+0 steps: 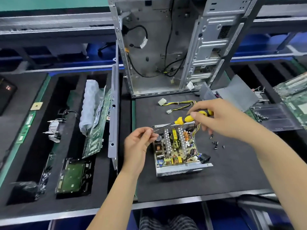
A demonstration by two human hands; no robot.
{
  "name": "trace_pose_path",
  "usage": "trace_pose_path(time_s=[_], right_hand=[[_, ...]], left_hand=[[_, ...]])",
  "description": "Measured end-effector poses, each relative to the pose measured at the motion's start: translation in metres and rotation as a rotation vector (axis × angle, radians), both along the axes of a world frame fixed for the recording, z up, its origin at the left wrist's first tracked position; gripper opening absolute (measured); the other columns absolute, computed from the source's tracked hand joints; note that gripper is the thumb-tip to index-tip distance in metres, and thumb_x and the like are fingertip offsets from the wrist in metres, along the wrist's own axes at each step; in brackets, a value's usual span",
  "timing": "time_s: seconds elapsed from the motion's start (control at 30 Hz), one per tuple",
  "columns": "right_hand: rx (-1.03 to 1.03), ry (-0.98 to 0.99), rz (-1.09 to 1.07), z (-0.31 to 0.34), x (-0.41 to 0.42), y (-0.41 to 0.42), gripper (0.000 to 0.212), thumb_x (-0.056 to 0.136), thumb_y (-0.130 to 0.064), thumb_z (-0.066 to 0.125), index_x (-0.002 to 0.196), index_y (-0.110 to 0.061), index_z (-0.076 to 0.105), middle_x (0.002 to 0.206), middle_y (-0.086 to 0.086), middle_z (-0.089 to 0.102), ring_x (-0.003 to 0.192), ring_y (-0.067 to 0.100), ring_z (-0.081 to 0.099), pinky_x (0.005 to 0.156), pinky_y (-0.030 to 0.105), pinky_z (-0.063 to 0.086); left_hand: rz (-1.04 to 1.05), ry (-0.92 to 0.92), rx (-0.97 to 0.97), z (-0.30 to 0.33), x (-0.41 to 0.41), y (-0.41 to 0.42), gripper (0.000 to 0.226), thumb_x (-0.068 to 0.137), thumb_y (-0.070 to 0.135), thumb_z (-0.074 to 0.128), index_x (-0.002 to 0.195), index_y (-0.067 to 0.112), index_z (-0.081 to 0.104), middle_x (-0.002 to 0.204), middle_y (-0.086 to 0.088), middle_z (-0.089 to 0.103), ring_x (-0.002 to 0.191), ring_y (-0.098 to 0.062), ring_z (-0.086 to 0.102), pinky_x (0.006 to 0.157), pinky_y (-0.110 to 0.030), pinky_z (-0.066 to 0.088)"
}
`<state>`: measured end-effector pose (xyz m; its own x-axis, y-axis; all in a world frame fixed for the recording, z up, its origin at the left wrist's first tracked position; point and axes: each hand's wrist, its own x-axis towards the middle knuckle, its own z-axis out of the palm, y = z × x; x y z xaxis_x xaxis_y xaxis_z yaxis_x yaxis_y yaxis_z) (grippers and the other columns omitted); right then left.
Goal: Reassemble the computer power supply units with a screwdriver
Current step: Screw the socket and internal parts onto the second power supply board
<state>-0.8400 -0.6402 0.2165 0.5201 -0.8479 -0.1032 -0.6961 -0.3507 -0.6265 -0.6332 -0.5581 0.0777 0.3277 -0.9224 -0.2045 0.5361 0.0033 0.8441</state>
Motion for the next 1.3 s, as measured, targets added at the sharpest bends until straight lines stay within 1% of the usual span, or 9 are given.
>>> trace_pose_path(time_s=[0.1, 0.2, 0.33, 0.57, 0.87, 0.97, 1.03, 1.13, 1.3], right_hand=[[-0.021, 0.020, 0.008, 0.005, -0.003, -0.003, 0.014, 0.093, -0.030, 0.053, 0.089, -0.032, 0.065, 0.060, -0.005, 0.064, 0.044, 0.010, 0.060, 0.057, 0.034, 0.055], [-0.038, 0.013, 0.010, 0.010, -0.007, -0.005, 0.014, 0.094, -0.028, 0.053, 0.089, -0.032, 0.065, 0.061, -0.007, 0.063, 0.044, 0.008, 0.060, 0.055, 0.030, 0.053], [-0.058, -0.013, -0.014, 0.014, -0.011, -0.006, 0.014, 0.094, -0.024, 0.053, 0.088, -0.028, 0.066, 0.061, -0.001, 0.062, 0.043, 0.003, 0.058, 0.051, 0.024, 0.050], [-0.020, 0.034, 0.015, 0.014, -0.011, -0.004, 0.014, 0.094, -0.026, 0.053, 0.088, -0.029, 0.065, 0.061, -0.012, 0.062, 0.043, 0.002, 0.057, 0.050, 0.018, 0.049], [-0.031, 0.111, 0.066, 0.019, -0.011, -0.010, 0.017, 0.093, -0.033, 0.050, 0.091, -0.027, 0.067, 0.064, 0.003, 0.064, 0.045, 0.010, 0.060, 0.058, 0.023, 0.049], [-0.047, 0.128, 0.096, 0.019, -0.010, -0.010, 0.020, 0.092, -0.035, 0.049, 0.090, -0.027, 0.066, 0.066, 0.004, 0.064, 0.044, 0.008, 0.057, 0.058, 0.026, 0.048], [-0.073, 0.148, 0.117, 0.020, -0.009, -0.011, 0.021, 0.092, -0.035, 0.049, 0.088, -0.026, 0.067, 0.064, 0.005, 0.062, 0.047, 0.010, 0.053, 0.056, 0.027, 0.045], [-0.115, 0.184, 0.140, 0.021, -0.008, -0.014, 0.026, 0.092, -0.038, 0.047, 0.082, -0.024, 0.066, 0.056, 0.002, 0.055, 0.049, 0.012, 0.043, 0.052, 0.025, 0.035], [-0.068, 0.128, 0.153, 0.019, -0.005, -0.015, 0.016, 0.088, -0.047, 0.054, 0.088, -0.032, 0.059, 0.061, -0.003, 0.060, 0.055, 0.010, 0.048, 0.053, 0.022, 0.036]], left_hand=[[-0.034, -0.043, -0.045, 0.006, -0.003, -0.007, 0.006, 0.084, 0.007, 0.065, 0.087, 0.007, 0.070, 0.076, -0.006, 0.069, 0.069, -0.016, 0.068, 0.065, -0.021, 0.055], [-0.057, -0.108, -0.050, 0.009, -0.002, -0.011, 0.017, 0.088, -0.003, 0.061, 0.085, 0.010, 0.071, 0.075, -0.008, 0.070, 0.070, -0.017, 0.068, 0.064, -0.021, 0.055], [-0.078, -0.177, -0.045, 0.010, 0.000, -0.011, 0.015, 0.088, -0.006, 0.062, 0.087, 0.007, 0.070, 0.075, -0.009, 0.071, 0.070, -0.018, 0.069, 0.065, -0.022, 0.056], [-0.131, -0.262, -0.040, 0.013, 0.001, -0.013, 0.020, 0.085, -0.006, 0.066, 0.084, 0.013, 0.072, 0.077, -0.013, 0.071, 0.071, -0.023, 0.072, 0.066, -0.024, 0.057], [-0.180, -0.451, -0.066, 0.018, -0.001, -0.012, 0.017, 0.082, -0.014, 0.067, 0.081, 0.003, 0.067, 0.071, -0.003, 0.071, 0.069, -0.019, 0.072, 0.066, -0.018, 0.054], [-0.148, -0.629, -0.136, 0.016, -0.001, -0.010, 0.023, 0.080, -0.013, 0.069, 0.079, 0.010, 0.069, 0.075, -0.005, 0.069, 0.071, -0.023, 0.070, 0.068, -0.022, 0.054], [-0.129, -0.819, -0.238, 0.015, -0.001, -0.008, 0.017, 0.079, -0.011, 0.071, 0.080, 0.005, 0.070, 0.078, -0.005, 0.066, 0.073, -0.027, 0.068, 0.070, -0.029, 0.055], [-0.068, -0.985, -0.355, 0.012, -0.003, -0.007, 0.011, 0.078, -0.008, 0.073, 0.081, 0.001, 0.071, 0.081, 0.000, 0.065, 0.076, -0.019, 0.065, 0.071, -0.029, 0.055], [-0.041, -0.843, -0.293, 0.007, -0.009, 0.000, 0.018, 0.081, -0.005, 0.071, 0.084, 0.013, 0.071, 0.082, 0.006, 0.064, 0.075, -0.021, 0.066, 0.068, -0.034, 0.057]])
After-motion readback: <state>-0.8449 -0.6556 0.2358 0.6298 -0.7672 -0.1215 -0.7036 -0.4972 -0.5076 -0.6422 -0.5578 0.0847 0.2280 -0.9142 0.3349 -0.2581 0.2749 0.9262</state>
